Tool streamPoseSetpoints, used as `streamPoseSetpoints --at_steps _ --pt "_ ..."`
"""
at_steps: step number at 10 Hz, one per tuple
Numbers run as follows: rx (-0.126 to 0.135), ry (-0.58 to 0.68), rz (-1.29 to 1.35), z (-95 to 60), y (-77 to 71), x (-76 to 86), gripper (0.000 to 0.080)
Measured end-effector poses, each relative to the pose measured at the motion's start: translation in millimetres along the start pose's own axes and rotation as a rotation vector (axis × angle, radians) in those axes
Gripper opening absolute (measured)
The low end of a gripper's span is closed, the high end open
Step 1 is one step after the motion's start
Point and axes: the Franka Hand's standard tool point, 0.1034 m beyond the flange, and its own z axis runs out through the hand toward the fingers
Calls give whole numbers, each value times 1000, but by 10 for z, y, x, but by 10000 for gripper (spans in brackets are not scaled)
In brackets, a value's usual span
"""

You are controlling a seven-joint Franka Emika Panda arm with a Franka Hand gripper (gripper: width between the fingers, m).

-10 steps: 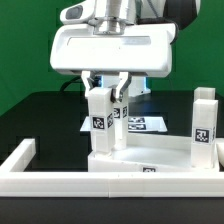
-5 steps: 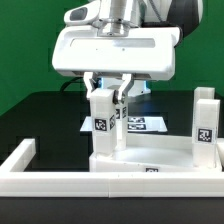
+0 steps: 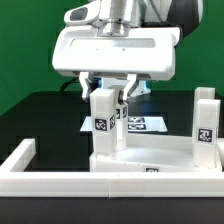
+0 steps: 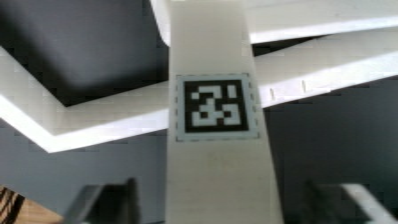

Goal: Assemble desk

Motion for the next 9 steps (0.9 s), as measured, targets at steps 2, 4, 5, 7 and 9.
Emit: streamPoseSetpoints --at_steps 2,4,5,7,9 --pt "0 0 0 0 0 0 619" --pt "0 0 0 0 0 0 640" --pt "0 0 0 0 0 0 648" --pt "1 -13 -8 -4 13 3 649" --pt "32 -105 10 -170 81 141 649"
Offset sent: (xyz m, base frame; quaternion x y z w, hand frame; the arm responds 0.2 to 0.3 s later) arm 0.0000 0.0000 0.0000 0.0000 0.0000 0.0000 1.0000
